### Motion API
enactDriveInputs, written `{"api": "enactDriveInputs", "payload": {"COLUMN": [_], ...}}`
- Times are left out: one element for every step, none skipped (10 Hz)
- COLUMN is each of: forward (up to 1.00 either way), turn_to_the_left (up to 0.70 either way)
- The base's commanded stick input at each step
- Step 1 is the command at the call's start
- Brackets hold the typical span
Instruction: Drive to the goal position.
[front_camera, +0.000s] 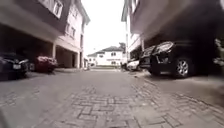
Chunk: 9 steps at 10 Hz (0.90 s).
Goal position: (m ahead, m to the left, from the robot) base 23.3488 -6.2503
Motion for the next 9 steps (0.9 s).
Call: {"api": "enactDriveInputs", "payload": {"forward": [0.70,0.70,0.70,0.70,0.70,0.70,0.70,0.70,0.70], "turn_to_the_left": [0.00,0.00,0.00,0.00,0.00,0.00,0.00,0.00,0.00]}}
